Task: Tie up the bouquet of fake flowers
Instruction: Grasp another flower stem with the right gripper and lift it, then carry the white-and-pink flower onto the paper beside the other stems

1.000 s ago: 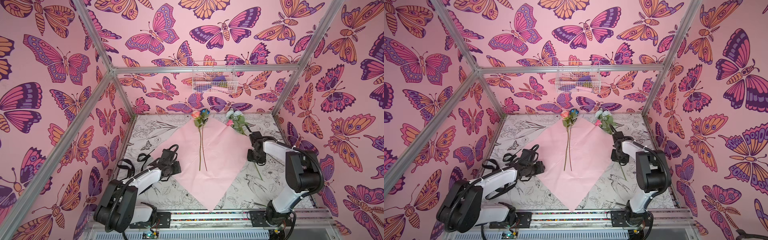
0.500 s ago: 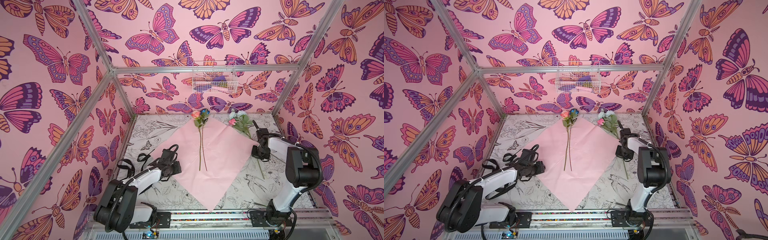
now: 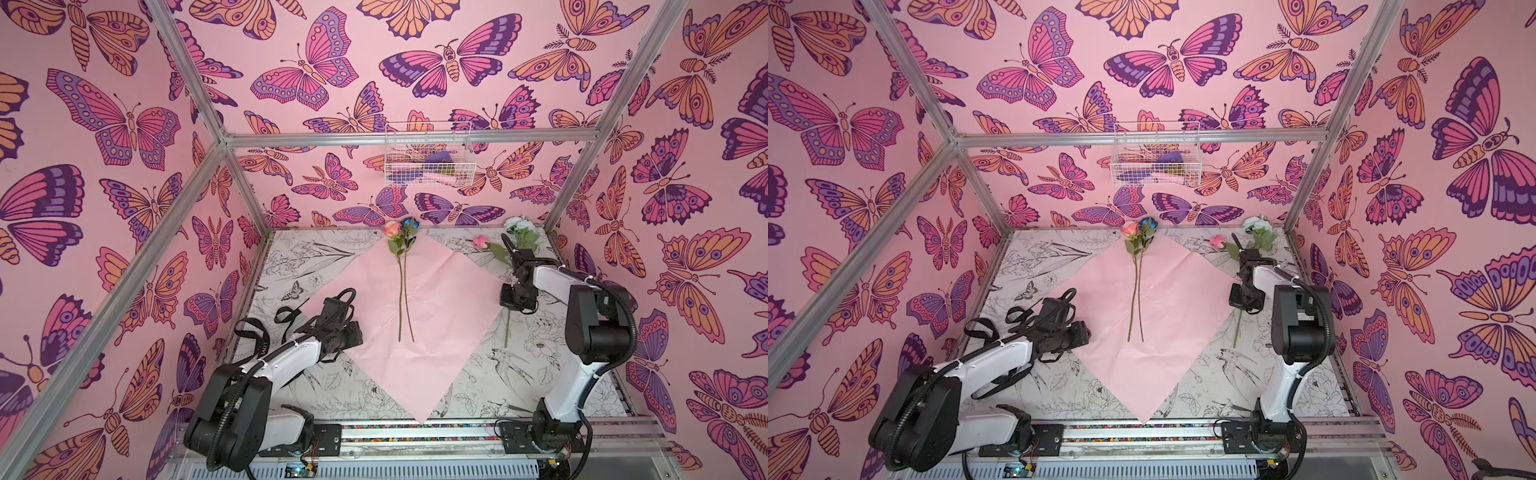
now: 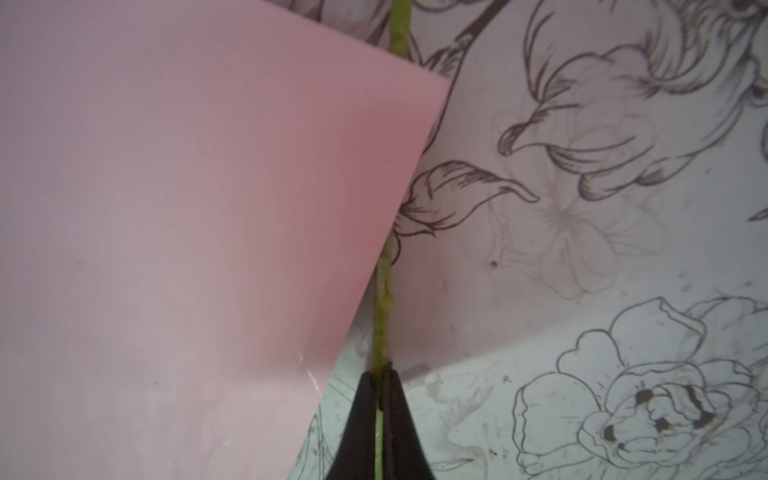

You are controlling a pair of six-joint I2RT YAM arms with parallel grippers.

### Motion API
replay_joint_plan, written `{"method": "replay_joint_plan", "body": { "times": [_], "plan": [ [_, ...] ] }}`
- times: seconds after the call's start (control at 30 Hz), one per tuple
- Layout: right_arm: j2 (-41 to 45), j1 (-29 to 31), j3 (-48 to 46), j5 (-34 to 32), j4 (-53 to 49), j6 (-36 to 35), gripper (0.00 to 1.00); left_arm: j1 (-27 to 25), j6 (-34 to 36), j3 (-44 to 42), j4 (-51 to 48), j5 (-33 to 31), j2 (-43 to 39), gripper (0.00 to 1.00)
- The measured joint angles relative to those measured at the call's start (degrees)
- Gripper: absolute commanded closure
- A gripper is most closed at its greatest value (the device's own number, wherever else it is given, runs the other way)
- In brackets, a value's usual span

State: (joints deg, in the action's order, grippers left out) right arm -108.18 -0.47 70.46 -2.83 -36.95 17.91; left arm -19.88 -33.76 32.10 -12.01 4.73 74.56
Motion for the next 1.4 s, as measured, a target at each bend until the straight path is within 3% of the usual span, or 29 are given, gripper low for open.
{"method": "replay_joint_plan", "body": {
  "times": [0.17, 0.6, 0.87, 0.93, 1.03, 1.1, 1.4],
  "plan": [
    [2.64, 0.0, -0.07, 1.22, -1.03, -0.07, 1.0, 0.0, -0.02, -0.04, -0.02, 0.0, 0.0, 0.42],
    [21.42, 0.66, -2.4, 6.67, -3.19, 0.46, 1.0, 0.0, -0.33, -0.07, -0.02, 0.04, -0.02, 0.42],
    [25.64, 7.58, -6.99, 9.73, -1.81, 4.07, 1.0, 0.0, -0.42, -0.2, 0.0, 0.07, -0.24, 0.42],
    [25.86, 8.7, -8.02, 9.99, -1.31, 4.9, 0.99, 0.0, -0.42, -0.28, -0.02, 0.17, -0.24, 0.42],
    [25.27, 8.81, -8.83, 9.9, -0.68, 5.97, 0.79, 0.0, -0.42, -0.44, 0.0, 0.31, -0.24, 0.42],
    [24.15, 8.81, -8.87, 9.97, 0.2, 6.19, 0.72, 0.0, -0.42, -0.66, -0.02, 0.35, -0.59, 0.42],
    [11.13, 8.81, -4.31, 10.38, 2.75, 5.68, 0.69, 0.0, -1.05, -0.85, 0.0, 0.46, -2.78, 0.42]
  ]
}}
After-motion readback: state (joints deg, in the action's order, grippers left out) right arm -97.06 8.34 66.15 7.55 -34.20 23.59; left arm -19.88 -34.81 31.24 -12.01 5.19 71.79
